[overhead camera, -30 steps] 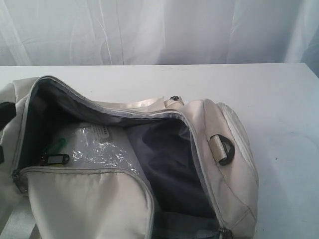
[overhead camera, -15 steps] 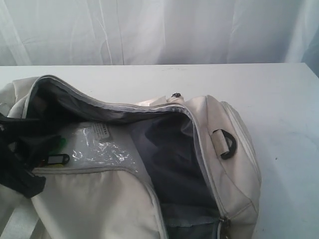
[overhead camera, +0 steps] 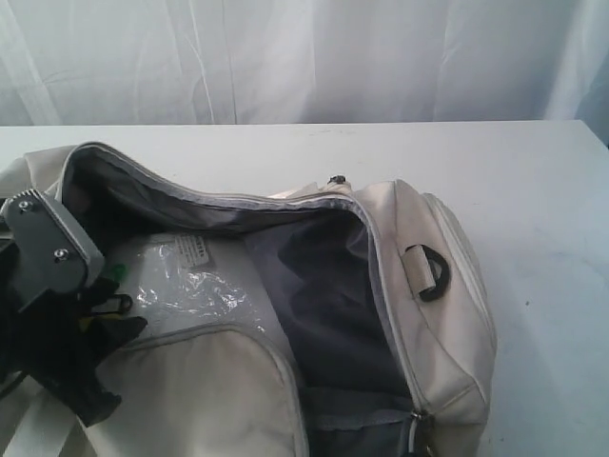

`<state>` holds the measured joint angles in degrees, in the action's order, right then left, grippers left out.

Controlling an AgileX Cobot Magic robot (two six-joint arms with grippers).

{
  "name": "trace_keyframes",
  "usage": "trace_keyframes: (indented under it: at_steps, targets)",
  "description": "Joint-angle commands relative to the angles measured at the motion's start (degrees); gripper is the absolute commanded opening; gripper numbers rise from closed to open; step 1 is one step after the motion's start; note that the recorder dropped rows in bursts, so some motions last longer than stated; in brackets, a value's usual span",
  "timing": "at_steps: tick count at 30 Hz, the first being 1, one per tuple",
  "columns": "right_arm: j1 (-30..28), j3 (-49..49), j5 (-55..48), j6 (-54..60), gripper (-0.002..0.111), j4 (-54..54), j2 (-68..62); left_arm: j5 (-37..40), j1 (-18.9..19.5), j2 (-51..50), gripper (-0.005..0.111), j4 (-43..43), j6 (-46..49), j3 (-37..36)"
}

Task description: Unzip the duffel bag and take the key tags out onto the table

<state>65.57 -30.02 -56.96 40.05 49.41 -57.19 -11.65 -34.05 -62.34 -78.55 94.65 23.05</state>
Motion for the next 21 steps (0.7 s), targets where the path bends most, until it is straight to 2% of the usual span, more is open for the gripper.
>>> trace_keyframes:
  at_steps: [1,10,17,21]
  targets:
    - [0.20,-0.17,0.06,-0.21,0.061,1.71,0.45,5.58,0.14,-2.30,0.052,6.19,-0.44,0.30]
    - [0.20,-0.17,0.62,-0.21,0.061,1.29,0.45,5.60,0.14,0.42,0.052,5.82,-4.39,3.84]
    - [0.20,-0.17,0.52,0.08,0.061,0.90,0.45,15.94,0.14,4.05,0.052,5.21,-4.96,5.34]
    - [0.20,-1.16,-2.88,-0.63,0.061,2.17,0.45,16.99,0.14,3.61,0.052,5.45,-4.96,5.34]
